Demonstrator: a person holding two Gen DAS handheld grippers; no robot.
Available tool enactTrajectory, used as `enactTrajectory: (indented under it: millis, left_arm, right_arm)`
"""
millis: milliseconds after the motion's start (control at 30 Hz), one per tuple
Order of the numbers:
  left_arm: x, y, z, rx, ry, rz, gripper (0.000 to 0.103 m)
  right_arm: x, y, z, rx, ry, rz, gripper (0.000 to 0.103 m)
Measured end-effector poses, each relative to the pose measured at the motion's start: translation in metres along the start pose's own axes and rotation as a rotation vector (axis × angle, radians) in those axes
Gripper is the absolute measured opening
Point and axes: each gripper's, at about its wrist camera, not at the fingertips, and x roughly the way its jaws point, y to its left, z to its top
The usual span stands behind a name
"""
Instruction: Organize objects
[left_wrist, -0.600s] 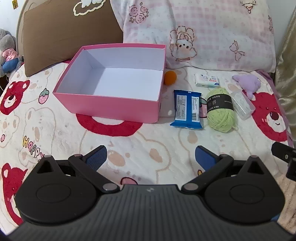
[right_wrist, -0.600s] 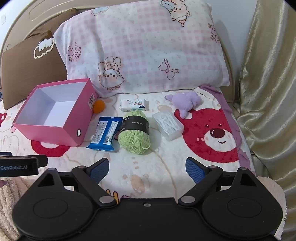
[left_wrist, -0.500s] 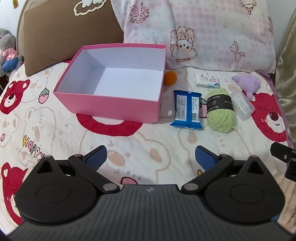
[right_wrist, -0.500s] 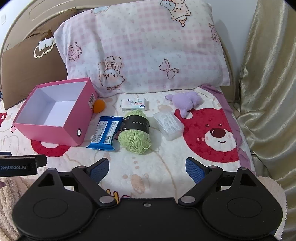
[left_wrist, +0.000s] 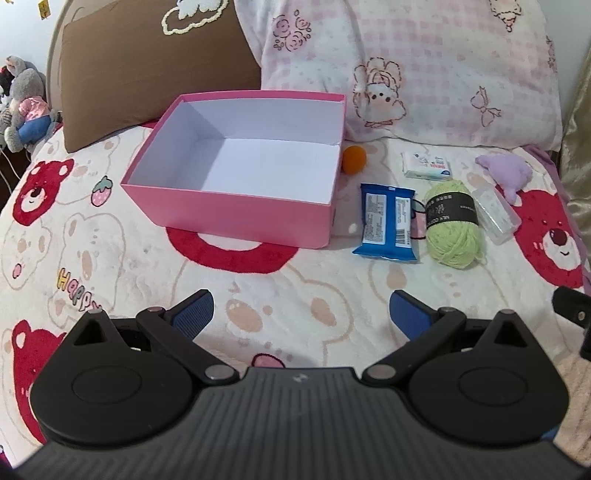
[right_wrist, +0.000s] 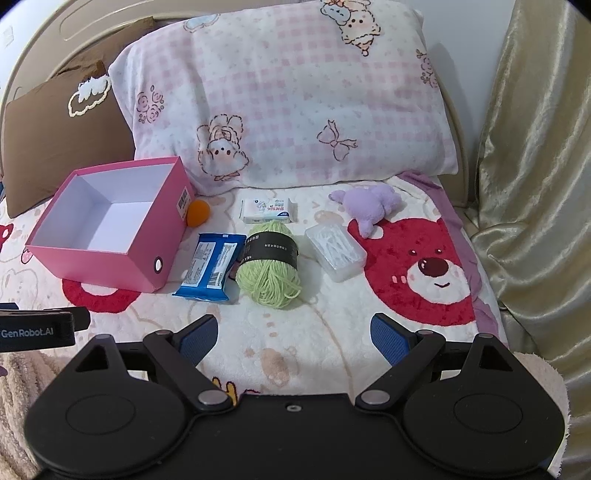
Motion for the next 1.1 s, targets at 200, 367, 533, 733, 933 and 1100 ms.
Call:
enactTrajectory:
  millis: [200, 367, 533, 733, 933, 1100]
  left_arm:
    - [0.0, -0.002, -0.002, 0.01, -0.01, 0.01, 0.103]
    - [-0.002, -0.005, -0.003, 0.017, -0.024, 0.025, 0.103]
    - [-0.002, -0.005, -0.003, 0.012, -0.025, 0.036, 0.103]
    - [-0.007, -0.002, -0.004, -0.009, -0.033, 0.033, 0.103]
    - [-0.014, -0.002, -0.006, -0.012, -0.047, 0.027, 0.103]
    - [-0.014, -0.002, -0.006, -0.018, -0.037, 0.033, 0.103]
  right_arm:
    - [-0.002, -0.001, -0.001, -0.001, -0.006, -0.001, 0.092]
    - [-0.003, 0.0, -0.002, -0.004, -0.009, 0.0, 0.092]
    - [-0.005, 0.001, -0.003, -0.011, -0.012, -0.001, 0.092]
    - [-0.009, 0.003, -0.005, -0.028, -0.023, -0.01, 0.092]
    - [-0.012, 0.005, -0.005, -0.037, -0.029, -0.013, 0.092]
    - [-0.014, 0.004, -0.005, -0.031, -0.028, -0.018, 0.092]
